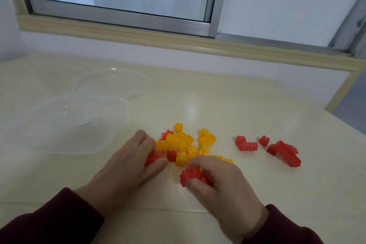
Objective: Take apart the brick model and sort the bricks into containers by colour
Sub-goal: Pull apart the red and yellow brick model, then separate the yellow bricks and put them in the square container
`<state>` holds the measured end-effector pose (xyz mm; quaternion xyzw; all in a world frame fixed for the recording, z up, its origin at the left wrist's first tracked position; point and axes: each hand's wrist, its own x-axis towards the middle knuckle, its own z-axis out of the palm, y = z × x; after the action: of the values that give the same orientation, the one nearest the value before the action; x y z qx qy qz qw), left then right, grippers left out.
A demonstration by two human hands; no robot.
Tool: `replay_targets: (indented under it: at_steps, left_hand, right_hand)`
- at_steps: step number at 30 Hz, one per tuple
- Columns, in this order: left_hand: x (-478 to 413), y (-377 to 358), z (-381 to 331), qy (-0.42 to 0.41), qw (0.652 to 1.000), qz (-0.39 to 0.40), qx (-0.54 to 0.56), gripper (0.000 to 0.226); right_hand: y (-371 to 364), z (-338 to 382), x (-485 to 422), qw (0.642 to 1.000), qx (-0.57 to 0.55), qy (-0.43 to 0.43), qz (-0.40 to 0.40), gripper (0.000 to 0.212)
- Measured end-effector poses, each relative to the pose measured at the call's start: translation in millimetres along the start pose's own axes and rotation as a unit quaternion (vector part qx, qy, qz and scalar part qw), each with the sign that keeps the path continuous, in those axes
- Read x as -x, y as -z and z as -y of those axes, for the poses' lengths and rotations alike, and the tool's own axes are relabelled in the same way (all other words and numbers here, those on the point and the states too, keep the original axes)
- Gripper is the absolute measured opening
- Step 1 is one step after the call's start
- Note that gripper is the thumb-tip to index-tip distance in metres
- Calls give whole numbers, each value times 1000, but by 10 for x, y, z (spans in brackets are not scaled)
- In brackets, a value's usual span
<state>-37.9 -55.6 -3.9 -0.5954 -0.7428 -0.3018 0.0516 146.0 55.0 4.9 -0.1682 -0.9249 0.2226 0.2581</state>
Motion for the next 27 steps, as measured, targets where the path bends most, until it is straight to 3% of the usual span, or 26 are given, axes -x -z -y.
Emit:
replay_targets:
  at_steps: [5, 7, 10, 16, 20, 27]
  left_hand:
    - [-12, 19, -209, 7, 998, -54, -7, 46]
    - [-55, 12, -358, -11, 998, -59, 33, 34]
    - [-296, -107, -677, -58, 995, -44, 66, 14]
    - [-1044, -546, -1171, -41, 997, 0, 65, 14]
    - [-1371, -816, -1350, -14, 999, 26, 40, 18]
    - [-1419, -1107, -1402, -29, 997, -20, -73, 20]
  right_hand:
    - [110, -71, 34, 1000, -22, -5, -16, 19]
    - [164, -137, 37, 999, -21, -8, -35, 21]
    - [319, -344, 20, 996, -9, -36, -75, 17]
    - [853, -962, -124, 964, 86, -149, -201, 11]
    - [985, -1169, -260, 954, 182, -171, -165, 15]
    - [910, -1362, -357, 938, 267, -208, -74, 18]
